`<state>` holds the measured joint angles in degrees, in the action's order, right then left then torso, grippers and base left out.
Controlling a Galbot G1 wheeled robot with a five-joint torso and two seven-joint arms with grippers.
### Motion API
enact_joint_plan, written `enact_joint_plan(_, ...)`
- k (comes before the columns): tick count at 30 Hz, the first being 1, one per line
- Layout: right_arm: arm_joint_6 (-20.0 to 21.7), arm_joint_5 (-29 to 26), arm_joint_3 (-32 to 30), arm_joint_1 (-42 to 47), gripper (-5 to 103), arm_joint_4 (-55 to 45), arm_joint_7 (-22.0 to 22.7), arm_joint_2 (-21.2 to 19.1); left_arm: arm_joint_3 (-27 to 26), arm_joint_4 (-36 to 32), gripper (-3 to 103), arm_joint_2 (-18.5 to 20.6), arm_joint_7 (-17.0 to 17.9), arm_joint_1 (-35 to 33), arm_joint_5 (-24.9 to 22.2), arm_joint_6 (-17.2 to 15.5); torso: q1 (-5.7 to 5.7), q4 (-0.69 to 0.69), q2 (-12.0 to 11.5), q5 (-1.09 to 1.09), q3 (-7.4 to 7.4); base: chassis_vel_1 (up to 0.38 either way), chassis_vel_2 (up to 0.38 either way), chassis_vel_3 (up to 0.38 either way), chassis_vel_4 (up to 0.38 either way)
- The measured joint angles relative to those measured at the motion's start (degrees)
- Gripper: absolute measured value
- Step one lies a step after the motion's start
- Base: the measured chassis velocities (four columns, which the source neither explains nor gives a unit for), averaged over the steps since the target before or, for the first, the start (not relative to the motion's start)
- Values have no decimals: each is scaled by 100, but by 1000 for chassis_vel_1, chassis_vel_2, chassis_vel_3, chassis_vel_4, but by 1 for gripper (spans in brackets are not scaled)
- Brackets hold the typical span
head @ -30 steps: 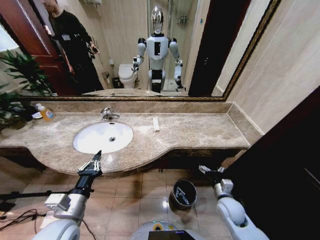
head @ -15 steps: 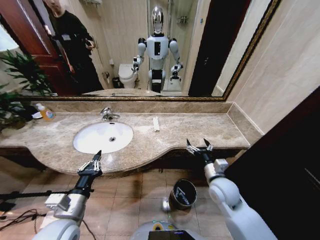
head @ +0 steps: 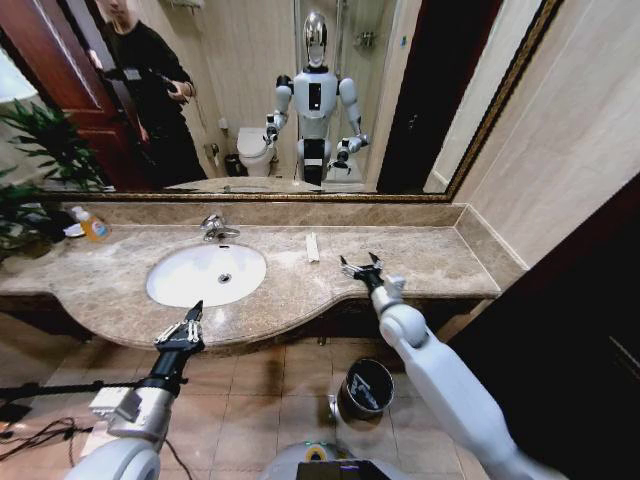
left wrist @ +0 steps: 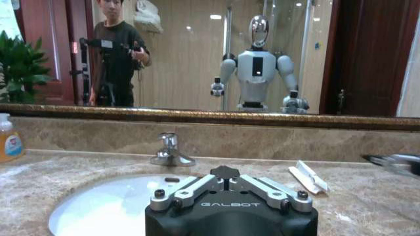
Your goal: Pick up the trash from the sink and place it in the trash bin.
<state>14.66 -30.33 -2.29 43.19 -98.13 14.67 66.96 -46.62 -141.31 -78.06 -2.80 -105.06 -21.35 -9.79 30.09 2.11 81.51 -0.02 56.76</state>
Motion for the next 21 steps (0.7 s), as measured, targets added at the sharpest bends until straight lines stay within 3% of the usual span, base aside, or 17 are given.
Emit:
enact_joint_plan(7, 419, -299, 627, -820, 100, 680, 317, 371, 0, 0, 0, 0, 1, 0, 0, 0, 0, 0, 0, 1, 0, 0, 0, 0, 0)
enact_joint_plan(21, 900, -678, 940, -1323, 102, 1567, 637, 919, 0, 0, 0, 0, 1, 0, 0, 0, -1, -1, 0, 0, -1, 0, 0, 0, 0)
